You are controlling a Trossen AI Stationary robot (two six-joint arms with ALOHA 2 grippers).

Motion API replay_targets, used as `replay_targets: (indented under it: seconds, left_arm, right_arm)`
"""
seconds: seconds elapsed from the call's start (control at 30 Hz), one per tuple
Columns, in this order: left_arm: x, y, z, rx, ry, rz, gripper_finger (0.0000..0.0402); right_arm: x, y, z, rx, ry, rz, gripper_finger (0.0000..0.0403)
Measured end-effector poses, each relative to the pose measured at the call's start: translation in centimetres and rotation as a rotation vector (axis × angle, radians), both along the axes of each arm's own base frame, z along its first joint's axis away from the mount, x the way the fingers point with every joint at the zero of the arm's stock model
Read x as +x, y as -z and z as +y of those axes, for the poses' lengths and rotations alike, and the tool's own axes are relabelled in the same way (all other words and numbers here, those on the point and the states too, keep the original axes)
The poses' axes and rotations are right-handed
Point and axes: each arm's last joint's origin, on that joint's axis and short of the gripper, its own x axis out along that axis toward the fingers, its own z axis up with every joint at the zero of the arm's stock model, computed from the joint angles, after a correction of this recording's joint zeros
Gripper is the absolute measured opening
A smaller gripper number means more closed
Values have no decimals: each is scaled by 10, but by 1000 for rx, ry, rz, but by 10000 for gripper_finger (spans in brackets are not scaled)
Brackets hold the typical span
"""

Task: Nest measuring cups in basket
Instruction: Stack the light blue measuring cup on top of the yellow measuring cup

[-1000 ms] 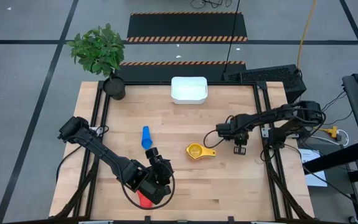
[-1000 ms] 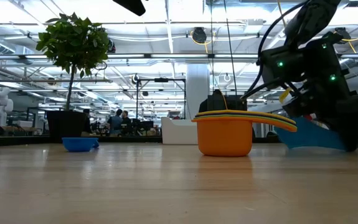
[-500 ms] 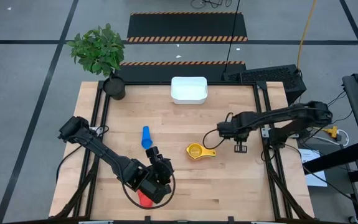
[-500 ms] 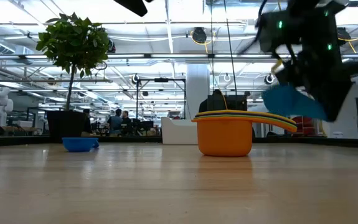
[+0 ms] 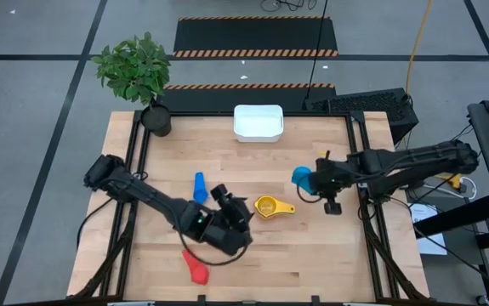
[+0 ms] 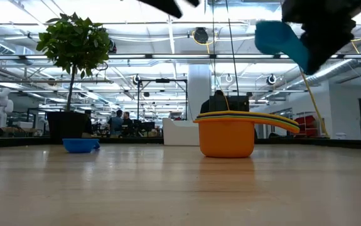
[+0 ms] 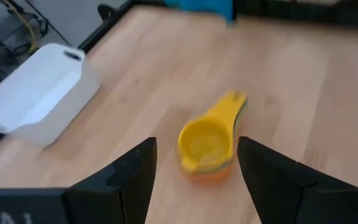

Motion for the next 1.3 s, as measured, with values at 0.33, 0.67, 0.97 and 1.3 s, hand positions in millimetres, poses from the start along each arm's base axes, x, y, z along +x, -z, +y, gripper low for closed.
replay_targets:
  seconds: [0.33,0.67,0.97,1.3]
  left_arm:
    - [38,-25,25,-248,36,-321,227]
    - [45,-35,26,-258,49,-443,228]
    - [48,-32,27,-262,60,-480,228]
    - [53,-16,34,-319,182,-538,228]
  right_arm:
    - [25,20,35,195,-288,-238,0]
    - [34,19,51,221,-404,-342,0]
    - [38,14,52,229,-402,-407,0]
    - [37,20,52,218,-418,-422,0]
